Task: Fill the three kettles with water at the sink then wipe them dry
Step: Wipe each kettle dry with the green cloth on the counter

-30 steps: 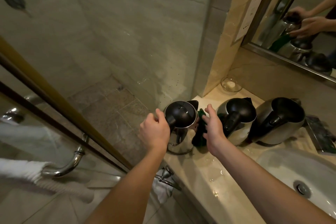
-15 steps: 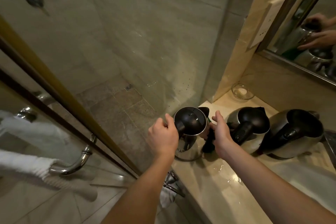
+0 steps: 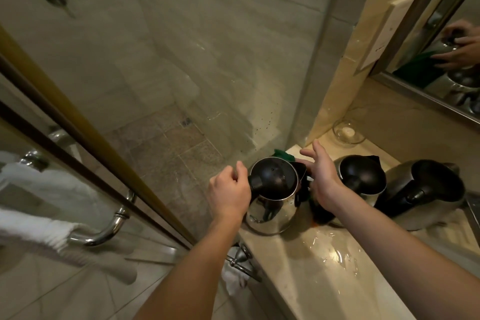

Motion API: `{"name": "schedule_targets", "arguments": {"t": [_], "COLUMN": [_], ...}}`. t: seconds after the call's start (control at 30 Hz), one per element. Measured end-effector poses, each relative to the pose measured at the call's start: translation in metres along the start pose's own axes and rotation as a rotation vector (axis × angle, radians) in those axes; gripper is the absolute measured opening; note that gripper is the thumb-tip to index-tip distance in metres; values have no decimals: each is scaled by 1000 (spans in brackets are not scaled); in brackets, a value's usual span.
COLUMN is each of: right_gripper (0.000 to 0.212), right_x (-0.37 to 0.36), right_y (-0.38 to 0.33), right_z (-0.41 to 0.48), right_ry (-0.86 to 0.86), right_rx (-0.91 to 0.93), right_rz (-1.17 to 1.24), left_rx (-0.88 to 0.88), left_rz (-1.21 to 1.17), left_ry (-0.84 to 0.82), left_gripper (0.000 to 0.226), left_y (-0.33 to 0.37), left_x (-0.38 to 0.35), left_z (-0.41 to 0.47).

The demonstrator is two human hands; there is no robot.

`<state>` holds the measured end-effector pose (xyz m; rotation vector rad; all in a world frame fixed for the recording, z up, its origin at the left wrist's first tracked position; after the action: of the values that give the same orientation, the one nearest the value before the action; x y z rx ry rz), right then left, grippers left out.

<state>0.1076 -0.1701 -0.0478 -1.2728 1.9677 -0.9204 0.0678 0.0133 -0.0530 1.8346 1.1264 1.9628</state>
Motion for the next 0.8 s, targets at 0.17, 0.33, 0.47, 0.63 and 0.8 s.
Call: {"name": "schedule_targets", "arguments": {"t": [0.17,0.33,0.47,0.63,0.8], "right_gripper": [61,67,65,63,68], "right_x": [1,1,2,-3,-5], "right_y": [3,1,-5,-16,-15], "right_z": [8,12,19,21,35], "right_ry": [-8,9,-49,-196,-278], "right_rx": [-133,-185,-93,33,-29], "right_rz": [-70,-80,-111,-178,-282], "left_rx": [-14,-48,-59,-62,-63], "left_rz": [-15,-25,-24,-22,-33], "left_ry": [34,51,44,17,40], "left_gripper": [49,50,49,49,50], "left_y": [-1,-1,-1,-1,-2], "left_x": [0,0,0,0,-2], "left_z": [1,3,4,4,5]}}
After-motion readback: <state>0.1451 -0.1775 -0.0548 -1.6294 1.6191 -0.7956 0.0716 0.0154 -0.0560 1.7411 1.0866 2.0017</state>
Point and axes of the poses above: each hand's wrist, its own z-axis towards the middle knuckle, its own x-axis out of the back of the hand, y = z × x, the point moved 1 cm from there along z, towards the middle knuckle, and after that the axes turned 8 degrees about z, right-handed, at the moved point
